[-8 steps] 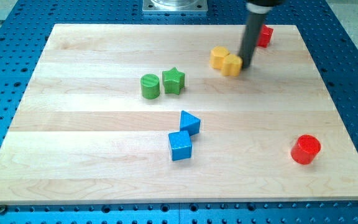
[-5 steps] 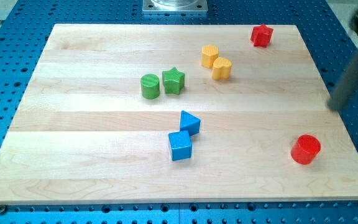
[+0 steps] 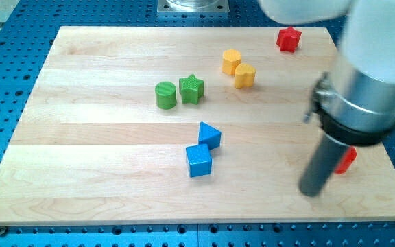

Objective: Drag the red circle to the bottom of the red star

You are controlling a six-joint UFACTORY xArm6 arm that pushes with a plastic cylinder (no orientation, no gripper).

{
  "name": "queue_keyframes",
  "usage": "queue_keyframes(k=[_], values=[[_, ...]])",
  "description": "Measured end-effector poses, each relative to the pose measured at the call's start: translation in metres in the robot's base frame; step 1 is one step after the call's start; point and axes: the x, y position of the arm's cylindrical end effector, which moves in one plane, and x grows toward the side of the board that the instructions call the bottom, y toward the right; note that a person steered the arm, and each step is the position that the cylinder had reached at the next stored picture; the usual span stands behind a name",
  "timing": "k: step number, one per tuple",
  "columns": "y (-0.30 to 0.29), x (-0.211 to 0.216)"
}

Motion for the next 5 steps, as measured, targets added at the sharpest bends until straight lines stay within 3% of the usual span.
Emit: queue_keyframes(k=[1,2,3,4,5], values=[[0.023,-0.047],[-0.004,-0.041],[0.02,-0.018],[0.069,-0.051],[0.068,-0.096]])
